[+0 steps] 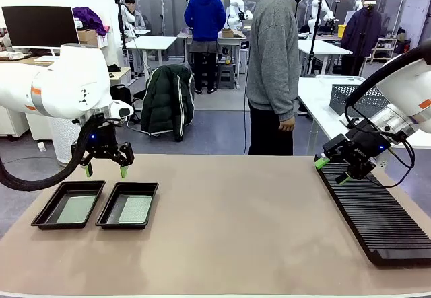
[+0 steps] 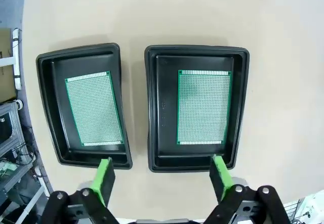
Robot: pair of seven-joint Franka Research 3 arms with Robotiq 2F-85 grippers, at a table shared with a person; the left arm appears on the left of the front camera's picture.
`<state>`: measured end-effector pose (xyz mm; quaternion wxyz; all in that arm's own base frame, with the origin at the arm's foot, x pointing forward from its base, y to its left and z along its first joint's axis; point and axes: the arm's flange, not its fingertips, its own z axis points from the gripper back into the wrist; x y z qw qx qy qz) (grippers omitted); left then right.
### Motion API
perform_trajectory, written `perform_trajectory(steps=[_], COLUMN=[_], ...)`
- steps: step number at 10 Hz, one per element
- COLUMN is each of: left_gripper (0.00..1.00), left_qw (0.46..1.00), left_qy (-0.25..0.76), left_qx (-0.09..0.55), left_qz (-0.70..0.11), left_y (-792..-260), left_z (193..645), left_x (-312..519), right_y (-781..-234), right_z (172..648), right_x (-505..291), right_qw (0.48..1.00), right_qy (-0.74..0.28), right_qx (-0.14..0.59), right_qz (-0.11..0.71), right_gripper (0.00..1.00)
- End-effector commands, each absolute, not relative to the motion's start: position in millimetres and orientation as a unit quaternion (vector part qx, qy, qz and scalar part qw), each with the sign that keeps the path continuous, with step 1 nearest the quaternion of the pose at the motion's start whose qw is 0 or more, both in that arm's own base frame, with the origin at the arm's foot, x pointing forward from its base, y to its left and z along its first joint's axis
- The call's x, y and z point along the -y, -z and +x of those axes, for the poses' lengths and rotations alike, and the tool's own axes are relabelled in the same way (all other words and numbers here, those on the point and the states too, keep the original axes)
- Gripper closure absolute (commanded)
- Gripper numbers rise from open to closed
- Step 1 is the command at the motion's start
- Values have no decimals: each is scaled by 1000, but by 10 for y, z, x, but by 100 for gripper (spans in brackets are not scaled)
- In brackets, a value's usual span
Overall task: Inspect and transfer BCBs to ESD trays.
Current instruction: Pick up the ESD tray and place it on the left side of the table.
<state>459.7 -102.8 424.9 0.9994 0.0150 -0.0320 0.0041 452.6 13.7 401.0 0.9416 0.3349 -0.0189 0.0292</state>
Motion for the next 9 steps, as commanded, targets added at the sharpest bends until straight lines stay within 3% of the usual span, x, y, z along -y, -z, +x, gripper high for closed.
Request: perform_trajectory(steps=[1, 9], left_gripper=[0, 0], left_qw=[999, 999], left_qy=[-11, -9], left_qx=[35, 50], left_qz=[11, 13], left_y=[-4393, -4580], left_z=[4514, 4483], left_x=[1021, 1005], right_y=[-4019, -4019], right_z=[4519, 4519], right_x=[-145, -145], right_qw=[944, 944], right_qy=[-22, -22], right_qx=[18, 18], right_qz=[329, 329], right_gripper=[0, 0])
